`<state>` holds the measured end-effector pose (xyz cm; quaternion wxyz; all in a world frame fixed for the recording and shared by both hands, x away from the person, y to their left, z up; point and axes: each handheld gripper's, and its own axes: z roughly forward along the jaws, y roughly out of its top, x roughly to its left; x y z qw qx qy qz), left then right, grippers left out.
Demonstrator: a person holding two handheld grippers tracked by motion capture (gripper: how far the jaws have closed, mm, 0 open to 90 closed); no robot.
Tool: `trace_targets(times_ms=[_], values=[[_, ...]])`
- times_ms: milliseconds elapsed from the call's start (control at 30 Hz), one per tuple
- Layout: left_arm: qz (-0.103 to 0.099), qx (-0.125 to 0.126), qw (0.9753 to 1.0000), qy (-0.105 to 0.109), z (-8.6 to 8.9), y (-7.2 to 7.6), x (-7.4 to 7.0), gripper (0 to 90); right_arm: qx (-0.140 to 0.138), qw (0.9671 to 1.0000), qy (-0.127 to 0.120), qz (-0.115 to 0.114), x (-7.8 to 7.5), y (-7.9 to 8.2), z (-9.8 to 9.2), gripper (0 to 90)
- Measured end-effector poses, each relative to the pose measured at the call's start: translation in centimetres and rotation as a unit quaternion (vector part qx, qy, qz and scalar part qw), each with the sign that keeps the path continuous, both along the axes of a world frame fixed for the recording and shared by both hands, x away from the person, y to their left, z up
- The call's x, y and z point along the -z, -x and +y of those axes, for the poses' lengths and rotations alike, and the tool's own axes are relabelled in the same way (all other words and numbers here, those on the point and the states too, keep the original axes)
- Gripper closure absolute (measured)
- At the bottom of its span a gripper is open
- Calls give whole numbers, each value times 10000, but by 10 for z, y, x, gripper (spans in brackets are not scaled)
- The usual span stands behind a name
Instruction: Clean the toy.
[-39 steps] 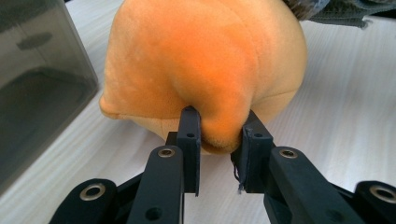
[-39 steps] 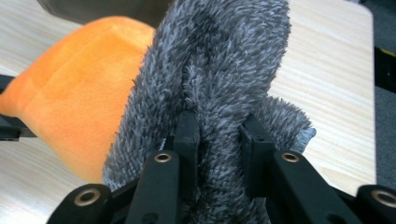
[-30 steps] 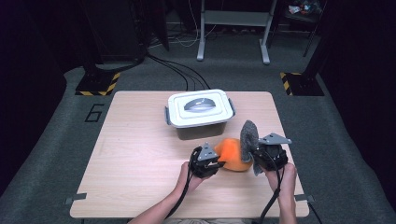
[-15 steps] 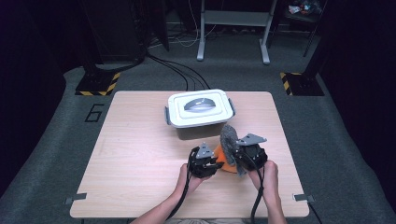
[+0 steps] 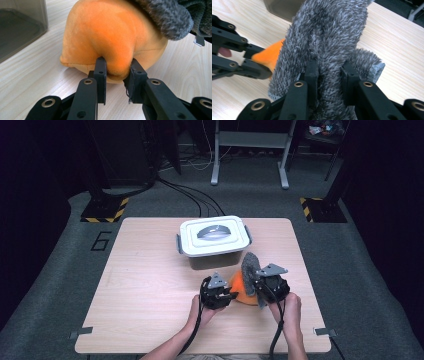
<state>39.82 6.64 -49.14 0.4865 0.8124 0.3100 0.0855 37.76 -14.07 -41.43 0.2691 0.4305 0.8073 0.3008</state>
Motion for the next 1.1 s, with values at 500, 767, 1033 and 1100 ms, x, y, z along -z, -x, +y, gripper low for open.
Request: trace_targets(times_ms=[500, 767, 1033, 1100], values=[[10, 26, 10000, 14, 1, 1, 1, 721, 521, 9983, -178, 173, 14, -3, -34, 711], [4, 32, 10000, 27, 0, 0, 1, 719, 801, 9957, -257, 390, 30, -11, -50, 710], [-2, 37, 10000, -10, 0, 0, 0, 718, 990, 9924, -232, 692, 50, -20, -62, 709], [-8, 31, 10000, -14, 0, 0, 0, 718, 1062, 9908, -213, 814, 56, -23, -63, 709]])
